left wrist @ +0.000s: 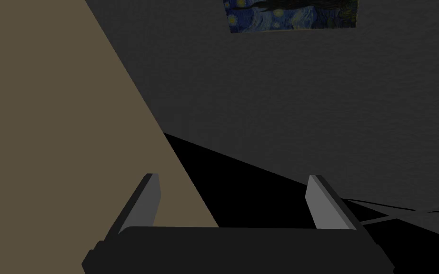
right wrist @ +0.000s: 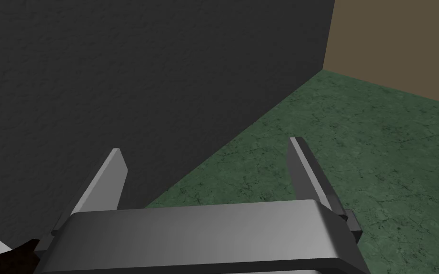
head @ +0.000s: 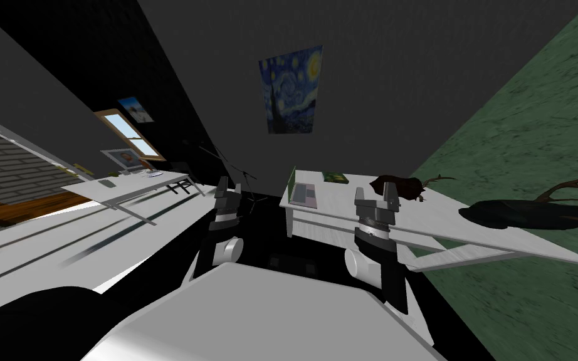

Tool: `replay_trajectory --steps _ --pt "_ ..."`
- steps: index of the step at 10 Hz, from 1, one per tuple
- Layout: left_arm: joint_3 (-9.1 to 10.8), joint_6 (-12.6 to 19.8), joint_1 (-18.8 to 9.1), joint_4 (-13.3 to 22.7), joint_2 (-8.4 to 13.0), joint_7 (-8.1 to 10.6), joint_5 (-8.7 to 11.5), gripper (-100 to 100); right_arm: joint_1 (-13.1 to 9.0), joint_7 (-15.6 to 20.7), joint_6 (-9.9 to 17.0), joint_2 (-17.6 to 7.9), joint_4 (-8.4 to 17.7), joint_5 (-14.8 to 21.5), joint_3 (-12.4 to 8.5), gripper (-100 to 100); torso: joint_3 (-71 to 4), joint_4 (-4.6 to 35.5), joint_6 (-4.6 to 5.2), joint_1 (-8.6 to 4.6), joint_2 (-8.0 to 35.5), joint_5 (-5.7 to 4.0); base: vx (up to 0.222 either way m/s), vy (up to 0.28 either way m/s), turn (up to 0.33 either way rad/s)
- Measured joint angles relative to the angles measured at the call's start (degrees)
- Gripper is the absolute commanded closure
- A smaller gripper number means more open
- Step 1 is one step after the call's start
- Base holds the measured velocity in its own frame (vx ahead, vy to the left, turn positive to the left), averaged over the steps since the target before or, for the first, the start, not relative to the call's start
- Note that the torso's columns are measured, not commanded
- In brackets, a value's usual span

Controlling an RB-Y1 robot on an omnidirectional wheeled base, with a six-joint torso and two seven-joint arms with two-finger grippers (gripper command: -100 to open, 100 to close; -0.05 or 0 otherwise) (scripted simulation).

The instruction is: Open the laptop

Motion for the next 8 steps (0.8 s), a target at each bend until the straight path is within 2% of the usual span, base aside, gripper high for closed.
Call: replay_trajectory --steps 2,8 --pt "0.0 0.0 0.0 0.0 0.0 0.0 0.0 0 0.0 0.0 0.0 0.0 0.0 0.0 0.0 0 -12.0 6.0 0.0 0.0 6.0 0.0 0.0 0.0 0.0" --pt "0.0 0.0 0.0 0.0 0.0 0.0 0.0 0 0.0 0.0 0.0 0.0 0.0 0.0 0.0 0 -62.3 31.1 0.0 0.0 31.2 0.0 0.0 0.0 0.0"
